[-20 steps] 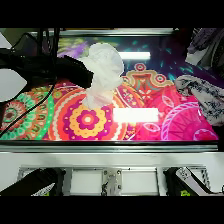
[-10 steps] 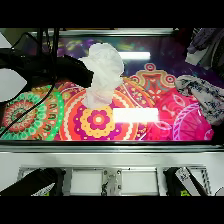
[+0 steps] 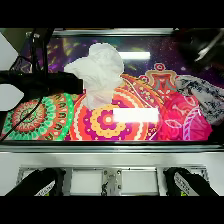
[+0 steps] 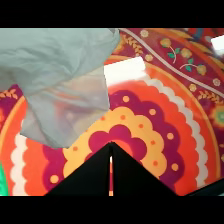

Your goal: Fold the clothes and pants, and hang the long-sleeved shirts on hangers.

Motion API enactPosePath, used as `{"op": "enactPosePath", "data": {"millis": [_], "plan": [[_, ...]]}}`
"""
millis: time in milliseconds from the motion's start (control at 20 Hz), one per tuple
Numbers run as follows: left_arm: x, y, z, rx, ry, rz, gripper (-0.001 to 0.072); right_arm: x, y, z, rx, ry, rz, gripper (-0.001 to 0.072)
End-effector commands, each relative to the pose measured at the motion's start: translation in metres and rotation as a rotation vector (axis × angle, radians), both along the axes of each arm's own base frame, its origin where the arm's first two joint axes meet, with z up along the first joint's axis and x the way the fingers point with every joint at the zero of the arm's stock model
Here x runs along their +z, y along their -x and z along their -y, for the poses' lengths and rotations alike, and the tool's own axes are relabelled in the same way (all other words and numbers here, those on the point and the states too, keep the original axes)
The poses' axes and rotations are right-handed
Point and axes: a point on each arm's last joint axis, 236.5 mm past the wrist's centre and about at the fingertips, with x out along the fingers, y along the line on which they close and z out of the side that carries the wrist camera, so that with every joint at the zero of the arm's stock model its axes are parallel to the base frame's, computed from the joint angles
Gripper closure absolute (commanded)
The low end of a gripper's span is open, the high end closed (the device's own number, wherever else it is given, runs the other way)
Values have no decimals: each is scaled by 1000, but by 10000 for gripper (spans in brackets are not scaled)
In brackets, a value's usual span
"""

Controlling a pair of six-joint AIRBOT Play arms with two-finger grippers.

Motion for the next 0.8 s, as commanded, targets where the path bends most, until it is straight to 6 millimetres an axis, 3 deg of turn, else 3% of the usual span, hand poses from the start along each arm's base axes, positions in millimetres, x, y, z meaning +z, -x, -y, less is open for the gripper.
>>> {"op": "enactPosePath", "data": {"millis": [0, 150, 300, 350, 400, 450, 750], "plan": [[-21, 10, -2, 34, 126, -63, 694, -92, 52, -107, 301, 99, -215, 215], [-28, 19, -7, 40, 131, -67, 694, -134, 86, -149, 439, 123, -317, 215], [-25, 26, -10, 39, 138, -52, 694, -143, 93, -160, 473, 127, -342, 230], [-21, 28, -11, 39, 142, -42, 694, -143, 92, -160, 472, 128, -343, 363], [-17, 29, -12, 38, 147, -30, 694, -143, 92, -160, 471, 128, -343, 566], [-14, 30, -12, 38, 152, -21, 694, -143, 92, -159, 469, 128, -342, 695], [-1, 38, -15, 36, 165, 13, 694, -143, 92, -160, 470, 128, -343, 697]]}}
